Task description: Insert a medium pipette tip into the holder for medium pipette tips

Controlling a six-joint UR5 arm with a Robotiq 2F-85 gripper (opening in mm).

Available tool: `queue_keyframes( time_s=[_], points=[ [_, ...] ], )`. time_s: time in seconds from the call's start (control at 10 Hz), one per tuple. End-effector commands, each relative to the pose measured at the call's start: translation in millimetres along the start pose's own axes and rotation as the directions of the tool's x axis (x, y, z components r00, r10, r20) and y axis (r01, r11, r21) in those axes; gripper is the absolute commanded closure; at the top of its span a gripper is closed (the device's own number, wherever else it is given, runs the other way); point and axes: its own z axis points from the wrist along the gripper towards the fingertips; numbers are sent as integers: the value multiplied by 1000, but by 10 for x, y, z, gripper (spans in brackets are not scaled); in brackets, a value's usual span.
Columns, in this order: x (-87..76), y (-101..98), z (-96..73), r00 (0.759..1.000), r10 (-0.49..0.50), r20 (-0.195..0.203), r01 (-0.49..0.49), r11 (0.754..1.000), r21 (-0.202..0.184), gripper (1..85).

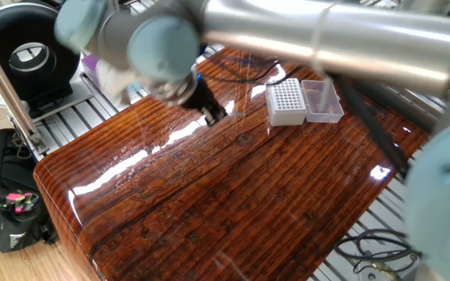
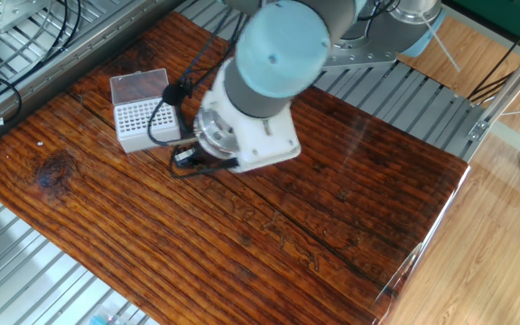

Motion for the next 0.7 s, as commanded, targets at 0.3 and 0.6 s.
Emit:
queue_keyframes(
  time_s=[0.3, 0.6],
  points=[
    [96, -334, 51, 993, -37, 114, 37, 999, 6, 847],
    [-47, -34, -12, 990, 85, 112, -74, 992, -103, 847]
  ],
)
